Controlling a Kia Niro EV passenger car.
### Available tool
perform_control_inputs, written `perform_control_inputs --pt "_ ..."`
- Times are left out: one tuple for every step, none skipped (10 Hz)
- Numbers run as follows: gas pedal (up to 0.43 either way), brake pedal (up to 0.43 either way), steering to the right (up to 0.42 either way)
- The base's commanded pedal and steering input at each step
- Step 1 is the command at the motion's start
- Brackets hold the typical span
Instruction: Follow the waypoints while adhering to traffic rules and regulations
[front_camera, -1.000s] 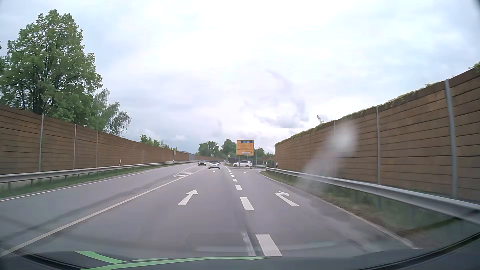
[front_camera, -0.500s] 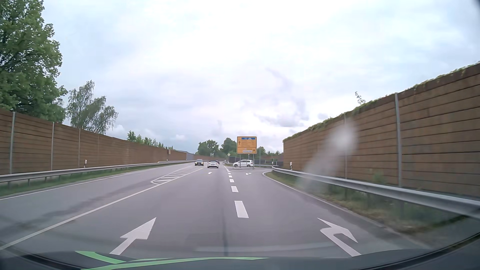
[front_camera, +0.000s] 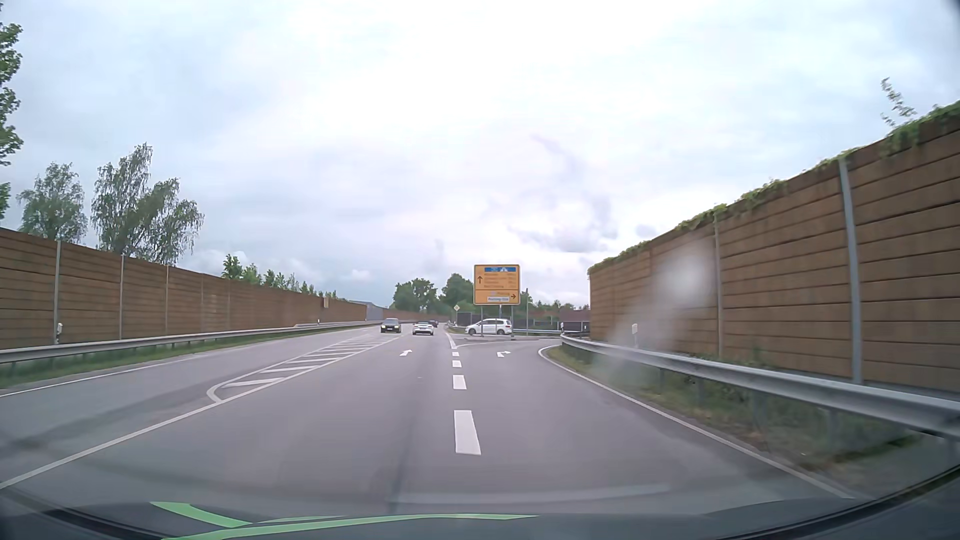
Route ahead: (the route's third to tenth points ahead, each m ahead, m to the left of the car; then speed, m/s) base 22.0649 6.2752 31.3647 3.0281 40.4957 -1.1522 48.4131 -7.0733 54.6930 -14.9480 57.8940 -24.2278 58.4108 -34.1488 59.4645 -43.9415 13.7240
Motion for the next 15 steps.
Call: perform_control_inputs --pt "0.0 0.085 0.001" --pt "0.0 0.091 0.002" --pt "0.0 0.098 0.003" --pt "0.0 0.116 0.004" --pt "0.0 0.134 0.006" --pt "0.0 0.152 0.007" --pt "0.0 0.171 0.007" --pt "0.0 0.183 0.007" --pt "0.0 0.195 0.009" --pt "0.0 0.213 0.012" --pt "0.0 0.22 0.015" --pt "0.0 0.226 0.018" --pt "0.0 0.232 0.02" --pt "0.0 0.232 0.024" --pt "0.0 0.238 0.029"
